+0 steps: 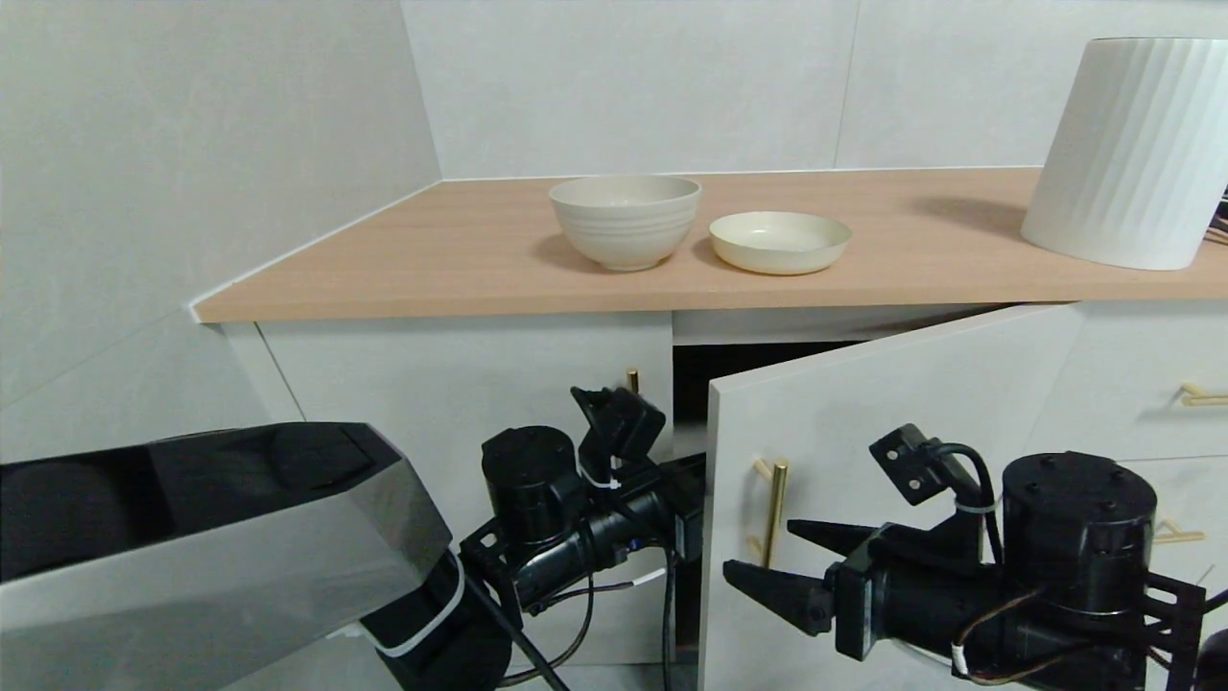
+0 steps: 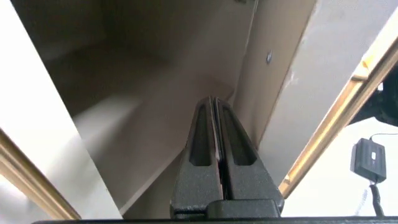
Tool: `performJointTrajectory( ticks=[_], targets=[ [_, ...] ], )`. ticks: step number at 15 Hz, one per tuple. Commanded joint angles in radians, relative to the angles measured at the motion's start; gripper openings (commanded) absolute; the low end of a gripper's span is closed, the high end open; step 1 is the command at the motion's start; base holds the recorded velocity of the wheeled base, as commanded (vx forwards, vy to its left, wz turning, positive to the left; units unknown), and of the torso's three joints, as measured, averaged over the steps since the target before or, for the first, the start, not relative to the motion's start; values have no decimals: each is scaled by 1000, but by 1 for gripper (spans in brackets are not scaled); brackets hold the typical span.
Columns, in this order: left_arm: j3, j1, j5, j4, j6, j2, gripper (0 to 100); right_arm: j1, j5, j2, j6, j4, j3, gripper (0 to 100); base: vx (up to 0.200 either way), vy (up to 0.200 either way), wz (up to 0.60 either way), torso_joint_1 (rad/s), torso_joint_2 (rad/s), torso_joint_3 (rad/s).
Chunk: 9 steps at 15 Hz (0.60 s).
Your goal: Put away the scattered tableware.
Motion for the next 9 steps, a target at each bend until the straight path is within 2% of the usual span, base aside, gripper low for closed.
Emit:
performJointTrajectory(
  ticks=[1, 5, 9],
  targets=[
    [-11, -7, -2, 4, -1, -10, 0, -18, -5, -105, -3, -4, 60, 100, 0, 0, 0, 0, 0, 0],
    [-9, -27, 0, 21, -4, -22, 0, -13, 0, -215, -3, 3, 210, 100, 0, 0, 0, 0, 0, 0],
    [-8, -42, 0, 23, -7, -22, 0, -13, 1, -232, -3, 3, 245, 100, 0, 0, 0, 0, 0, 0]
  ],
)
